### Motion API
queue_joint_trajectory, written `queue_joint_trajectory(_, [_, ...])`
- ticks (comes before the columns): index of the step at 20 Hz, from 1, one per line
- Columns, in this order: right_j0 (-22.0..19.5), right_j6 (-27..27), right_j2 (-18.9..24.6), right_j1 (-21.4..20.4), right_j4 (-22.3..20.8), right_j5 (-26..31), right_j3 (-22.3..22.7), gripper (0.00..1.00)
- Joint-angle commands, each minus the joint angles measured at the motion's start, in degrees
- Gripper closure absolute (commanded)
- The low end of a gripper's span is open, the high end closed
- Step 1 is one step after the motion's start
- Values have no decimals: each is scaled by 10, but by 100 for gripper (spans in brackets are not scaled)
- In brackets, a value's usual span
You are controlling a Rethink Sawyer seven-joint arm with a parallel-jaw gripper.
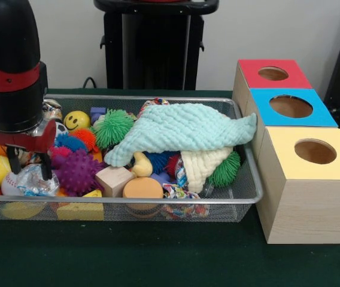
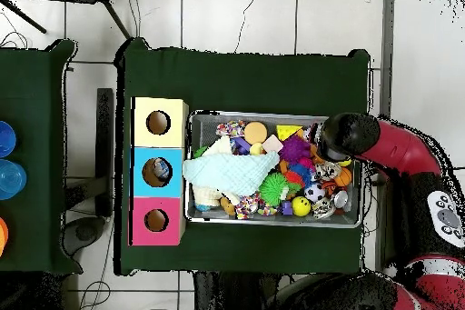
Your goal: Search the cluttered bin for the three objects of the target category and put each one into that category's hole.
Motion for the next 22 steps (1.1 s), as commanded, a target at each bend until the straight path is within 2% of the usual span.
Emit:
queue_joint_trajectory(1, [-7,22,15,9,-10,-29,42,0])
queue_joint_trajectory(6, [-8,15,14,9,-13,-25,43,0])
queue_joint_trajectory(7, [-9,9,16,9,-14,-25,44,100])
queue_joint_trajectory(8, [-12,20,18,10,-8,-34,46,100])
queue_joint_trajectory(22, [-12,13,21,9,-9,-33,45,100])
